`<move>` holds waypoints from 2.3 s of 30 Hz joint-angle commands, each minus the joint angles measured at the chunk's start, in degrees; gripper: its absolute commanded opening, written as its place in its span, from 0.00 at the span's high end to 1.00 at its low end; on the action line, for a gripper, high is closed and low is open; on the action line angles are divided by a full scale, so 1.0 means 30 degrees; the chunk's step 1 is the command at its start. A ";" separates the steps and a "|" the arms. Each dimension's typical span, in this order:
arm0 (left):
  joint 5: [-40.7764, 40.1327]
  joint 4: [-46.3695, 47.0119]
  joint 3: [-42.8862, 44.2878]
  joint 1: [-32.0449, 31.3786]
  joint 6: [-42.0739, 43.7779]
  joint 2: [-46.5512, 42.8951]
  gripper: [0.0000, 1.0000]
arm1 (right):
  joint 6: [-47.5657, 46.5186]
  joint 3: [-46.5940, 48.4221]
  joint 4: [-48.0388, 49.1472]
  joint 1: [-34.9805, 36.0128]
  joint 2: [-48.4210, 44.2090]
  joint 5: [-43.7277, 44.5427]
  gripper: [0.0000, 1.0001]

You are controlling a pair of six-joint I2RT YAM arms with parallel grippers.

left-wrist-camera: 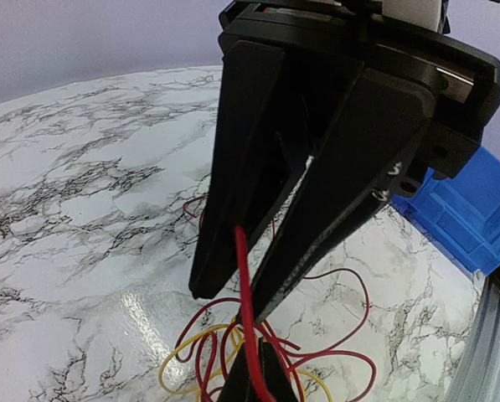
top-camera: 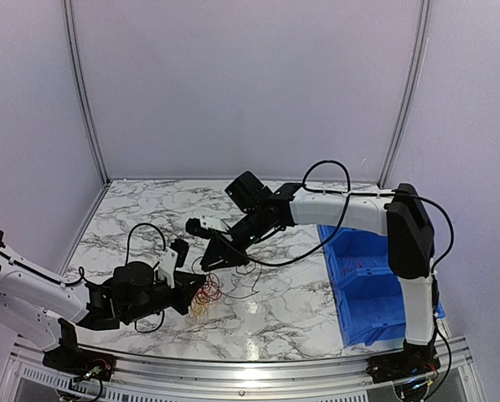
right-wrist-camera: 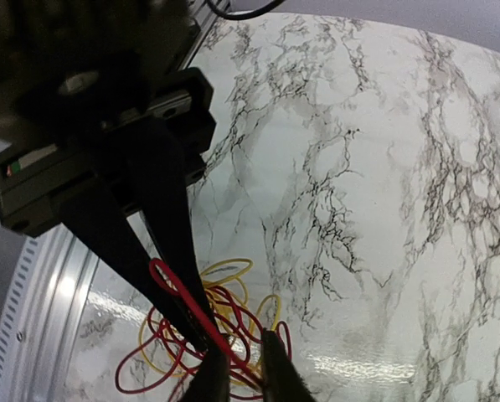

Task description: Untangle the cables

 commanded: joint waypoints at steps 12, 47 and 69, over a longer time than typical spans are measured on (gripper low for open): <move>-0.4462 0.1102 0.3145 -0.0060 0.0007 0.6146 0.87 | 0.1291 -0.0628 0.0051 0.0066 -0.4462 -0.1678 1.00; -0.4660 0.0400 0.2380 -0.0016 -0.1090 0.6616 0.67 | -0.1671 -0.0377 -0.2544 -0.8667 -1.7523 0.3630 1.00; -0.4678 -0.0392 0.2519 -0.0031 -0.0844 0.6291 0.65 | -0.6564 -1.4249 -0.1491 -1.8184 -2.2094 1.0625 1.00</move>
